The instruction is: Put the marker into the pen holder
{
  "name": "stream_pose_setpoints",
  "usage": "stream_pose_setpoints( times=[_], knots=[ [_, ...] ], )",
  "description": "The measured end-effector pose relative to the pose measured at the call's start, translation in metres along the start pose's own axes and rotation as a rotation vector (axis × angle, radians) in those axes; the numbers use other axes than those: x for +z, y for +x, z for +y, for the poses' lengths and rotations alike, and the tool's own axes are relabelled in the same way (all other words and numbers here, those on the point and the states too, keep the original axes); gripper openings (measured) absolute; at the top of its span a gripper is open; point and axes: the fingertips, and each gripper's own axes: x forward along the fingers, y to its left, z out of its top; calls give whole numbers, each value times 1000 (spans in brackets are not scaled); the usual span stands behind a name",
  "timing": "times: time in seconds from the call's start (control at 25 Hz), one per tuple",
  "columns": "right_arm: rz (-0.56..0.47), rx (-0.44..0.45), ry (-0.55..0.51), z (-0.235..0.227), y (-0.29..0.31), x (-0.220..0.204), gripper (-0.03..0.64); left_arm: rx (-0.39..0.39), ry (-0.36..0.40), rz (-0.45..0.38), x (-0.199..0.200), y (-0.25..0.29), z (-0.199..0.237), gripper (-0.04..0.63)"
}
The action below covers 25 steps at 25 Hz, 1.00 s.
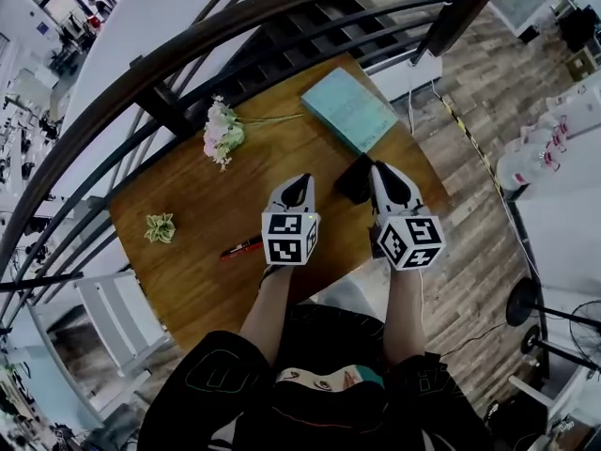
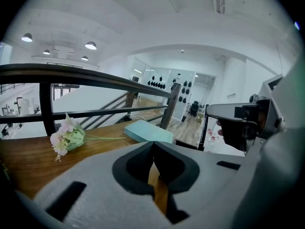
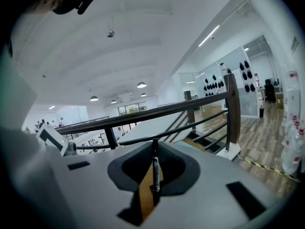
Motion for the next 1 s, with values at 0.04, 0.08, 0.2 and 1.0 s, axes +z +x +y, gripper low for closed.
stream_pose_setpoints(
  times=[0.04,0.08,0.2,1.0],
  knots=[
    [-3,7,3,-4,2,3,43,0,8,3,2,4,-4,8],
    [-5,13,7,-9,4,6,43,1,16,6,4,8,-7,8],
    [0,26,17,-25,9,9,43,10,31,18,8,18,-16,8],
    [280,189,58,-54,36,-85,44,121,14,156,-48,48,-36,8]
  ],
)
